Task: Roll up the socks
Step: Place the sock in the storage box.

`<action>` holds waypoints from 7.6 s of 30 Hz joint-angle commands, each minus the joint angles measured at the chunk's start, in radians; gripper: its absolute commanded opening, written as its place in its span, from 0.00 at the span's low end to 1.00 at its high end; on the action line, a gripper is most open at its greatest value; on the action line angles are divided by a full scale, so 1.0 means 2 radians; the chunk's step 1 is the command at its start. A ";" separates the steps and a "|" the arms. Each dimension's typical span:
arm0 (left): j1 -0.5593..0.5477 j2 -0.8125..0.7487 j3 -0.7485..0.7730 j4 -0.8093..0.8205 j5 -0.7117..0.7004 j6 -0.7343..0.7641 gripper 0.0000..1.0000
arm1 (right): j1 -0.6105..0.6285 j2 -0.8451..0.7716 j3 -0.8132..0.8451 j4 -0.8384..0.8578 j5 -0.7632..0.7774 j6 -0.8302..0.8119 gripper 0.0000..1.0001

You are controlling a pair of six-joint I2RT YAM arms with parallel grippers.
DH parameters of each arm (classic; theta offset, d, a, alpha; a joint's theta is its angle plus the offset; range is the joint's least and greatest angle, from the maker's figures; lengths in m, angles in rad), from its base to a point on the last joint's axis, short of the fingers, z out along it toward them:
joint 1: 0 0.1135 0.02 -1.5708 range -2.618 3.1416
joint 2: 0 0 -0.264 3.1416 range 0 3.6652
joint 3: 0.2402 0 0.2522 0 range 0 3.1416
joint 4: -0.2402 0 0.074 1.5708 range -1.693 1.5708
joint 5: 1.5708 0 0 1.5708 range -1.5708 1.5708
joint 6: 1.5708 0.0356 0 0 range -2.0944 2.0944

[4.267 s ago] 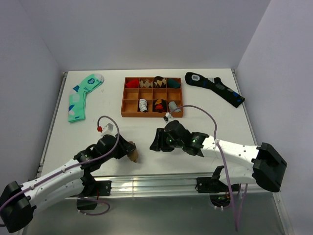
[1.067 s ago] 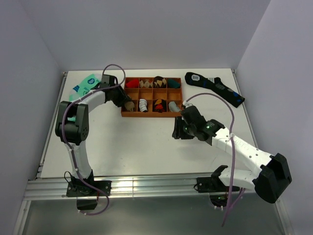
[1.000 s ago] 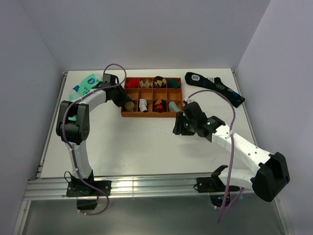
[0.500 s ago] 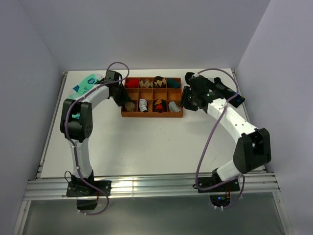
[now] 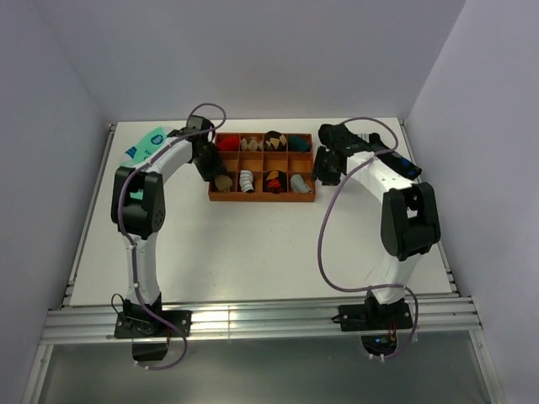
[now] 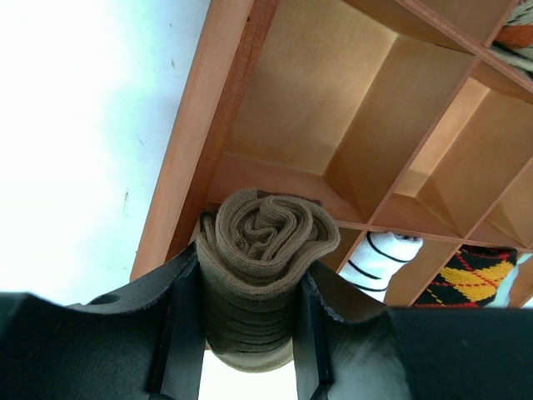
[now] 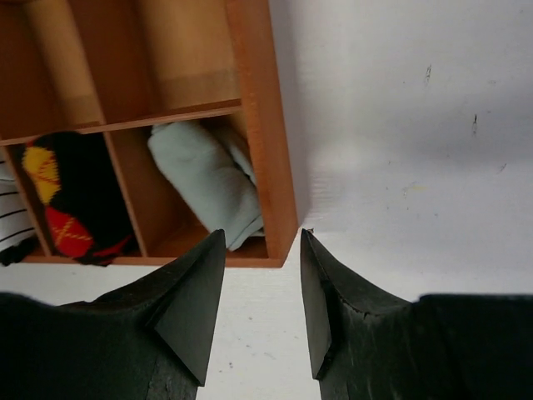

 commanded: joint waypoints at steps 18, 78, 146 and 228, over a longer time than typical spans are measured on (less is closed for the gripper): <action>-0.015 0.086 0.018 -0.154 -0.057 -0.010 0.00 | -0.006 0.080 0.051 0.020 -0.005 -0.041 0.26; 0.011 0.136 0.073 -0.274 -0.176 -0.072 0.00 | 0.002 0.072 0.024 0.034 0.009 -0.047 0.00; -0.015 0.101 0.126 -0.244 -0.221 -0.049 0.72 | 0.010 0.069 0.019 0.033 0.037 -0.041 0.00; -0.036 0.106 0.200 -0.295 -0.193 -0.056 0.77 | 0.010 0.059 0.007 0.034 0.023 -0.044 0.00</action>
